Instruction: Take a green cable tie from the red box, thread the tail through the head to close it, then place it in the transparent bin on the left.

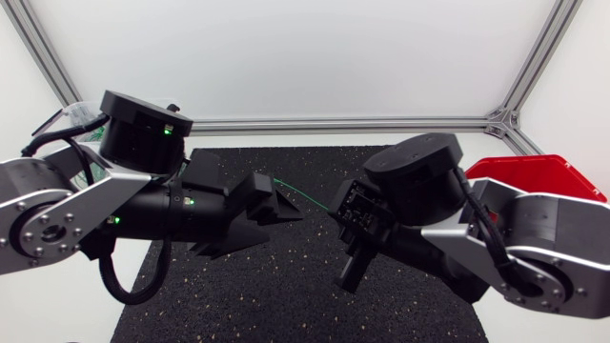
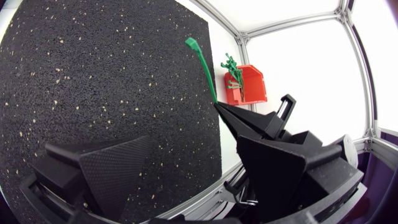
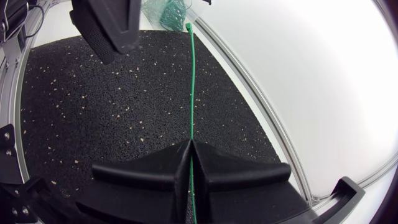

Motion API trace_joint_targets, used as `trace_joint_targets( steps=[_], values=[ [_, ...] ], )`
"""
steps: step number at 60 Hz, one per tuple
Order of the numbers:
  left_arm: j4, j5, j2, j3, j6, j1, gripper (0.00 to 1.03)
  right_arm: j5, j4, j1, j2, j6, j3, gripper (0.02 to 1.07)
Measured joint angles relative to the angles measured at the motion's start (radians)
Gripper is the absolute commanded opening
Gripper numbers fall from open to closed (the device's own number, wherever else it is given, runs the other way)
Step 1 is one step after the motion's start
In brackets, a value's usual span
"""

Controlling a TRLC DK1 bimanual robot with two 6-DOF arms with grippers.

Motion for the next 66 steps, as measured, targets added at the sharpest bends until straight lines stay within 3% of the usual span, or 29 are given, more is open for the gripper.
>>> trace_joint_targets(
  steps=[12, 17, 23, 29, 33, 39, 52, 66],
  values=[
    [0.025, -0.041, 0.024, 0.041, -0.102, 0.003, 0.87, 0.057, 0.033, 0.054, 0.014, 0.014, 0.000, 0.08],
    [0.038, -0.077, 0.050, 0.055, -0.119, 0.003, 0.77, 0.078, 0.043, 0.074, 0.024, 0.021, 0.000, 0.08],
    [0.041, -0.109, 0.081, 0.068, -0.138, 0.004, 0.76, 0.097, 0.052, 0.089, 0.029, 0.025, 0.000, 0.08],
    [0.041, -0.157, 0.105, 0.079, -0.154, 0.003, 0.62, 0.113, 0.061, 0.096, 0.035, 0.028, 0.000, 0.08],
    [0.041, -0.180, 0.109, 0.083, -0.166, 0.002, 0.59, 0.128, 0.068, 0.100, 0.039, 0.028, -0.001, 0.08],
    [0.040, -0.185, 0.110, 0.092, -0.179, 0.003, 0.58, 0.145, 0.081, 0.112, 0.043, 0.028, -0.001, 0.08],
    [0.045, -0.185, 0.141, 0.127, -0.191, 0.018, 0.34, 0.172, 0.096, 0.138, 0.064, 0.028, -0.001, 0.08],
    [0.044, -0.190, 0.172, 0.131, -0.204, 0.023, 0.18, 0.191, 0.103, 0.152, 0.069, 0.029, -0.002, 0.08]
  ],
)
